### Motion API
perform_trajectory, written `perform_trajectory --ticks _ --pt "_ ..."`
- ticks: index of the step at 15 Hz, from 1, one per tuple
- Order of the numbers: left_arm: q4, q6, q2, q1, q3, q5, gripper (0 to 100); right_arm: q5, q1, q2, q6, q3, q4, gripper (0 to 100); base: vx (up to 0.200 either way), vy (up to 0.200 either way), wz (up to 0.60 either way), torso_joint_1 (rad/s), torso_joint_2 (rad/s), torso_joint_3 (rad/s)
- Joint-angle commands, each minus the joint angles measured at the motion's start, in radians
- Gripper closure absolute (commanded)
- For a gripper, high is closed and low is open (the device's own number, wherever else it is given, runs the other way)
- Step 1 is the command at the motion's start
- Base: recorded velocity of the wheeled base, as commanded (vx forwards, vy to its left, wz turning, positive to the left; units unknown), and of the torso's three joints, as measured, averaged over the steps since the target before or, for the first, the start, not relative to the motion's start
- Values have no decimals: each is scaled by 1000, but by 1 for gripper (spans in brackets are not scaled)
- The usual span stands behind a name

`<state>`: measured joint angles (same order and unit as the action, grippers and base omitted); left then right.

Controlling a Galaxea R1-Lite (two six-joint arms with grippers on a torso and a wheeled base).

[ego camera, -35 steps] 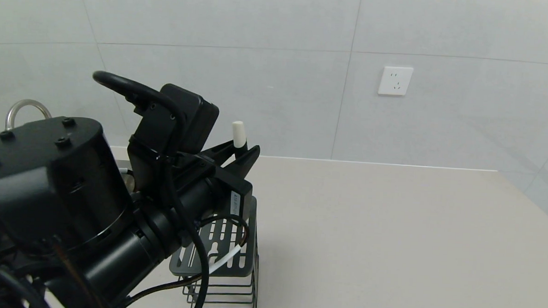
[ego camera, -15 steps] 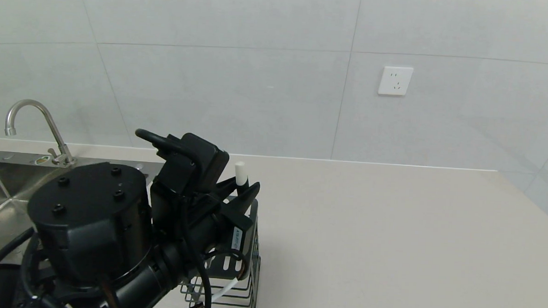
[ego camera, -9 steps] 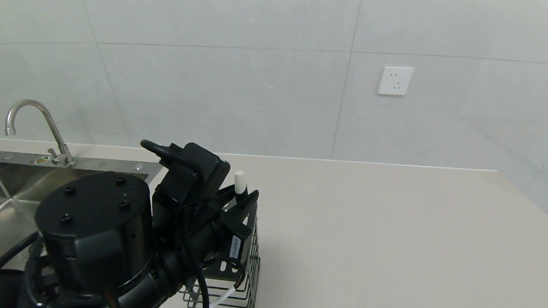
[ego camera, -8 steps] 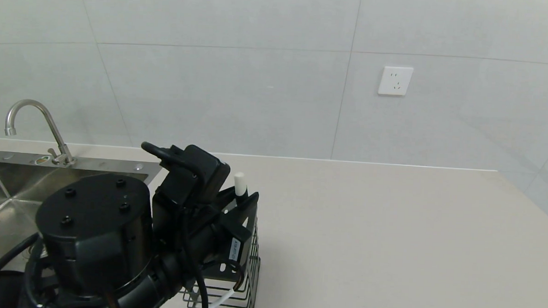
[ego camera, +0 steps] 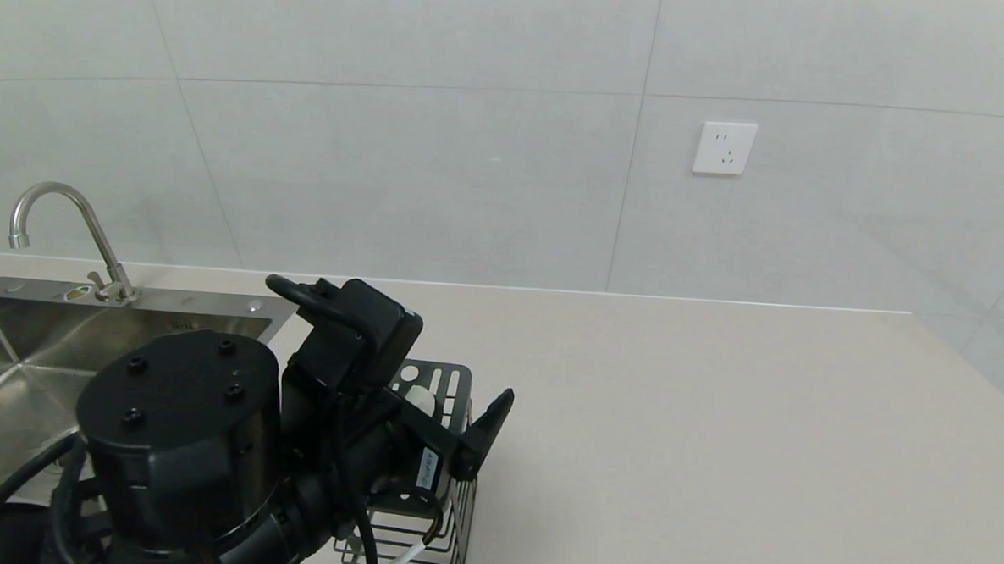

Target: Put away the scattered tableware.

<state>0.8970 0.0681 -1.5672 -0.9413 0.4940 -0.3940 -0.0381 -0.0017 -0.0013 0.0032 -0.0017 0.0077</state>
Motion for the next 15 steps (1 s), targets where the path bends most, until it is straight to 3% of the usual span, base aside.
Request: perform_trajectory --ticks 1,4,5,6,8,10,12,15 --pt "2 9 4 19 0 37 0 0 0 1 0 0 0 100 0 0 0 0 0 0" --pt "37 73 35 45 -2 170 0 0 0 1 0 0 0 100 0 0 0 0 0 0" --pt "80 154 53 111 -5 285 0 0 0 1 0 0 0 100 0 0 0 0 0 0" --pt "91 174 56 133 -6 328 0 0 0 1 1 0 0 100 0 0 0 0 0 0" --pt "123 236 75 211 -15 541 0 0 0 1 0 0 0 100 0 0 0 0 0 0" --pt "125 243 85 220 -14 604 0 0 0 1 1 0 0 100 0 0 0 0 0 0" --pt "123 246 115 245 -25 747 0 0 0 1 1 0 0 100 0 0 0 0 0 0" --pt "126 237 151 266 -29 825 0 0 0 1 1 0 0 100 0 0 0 0 0 0"
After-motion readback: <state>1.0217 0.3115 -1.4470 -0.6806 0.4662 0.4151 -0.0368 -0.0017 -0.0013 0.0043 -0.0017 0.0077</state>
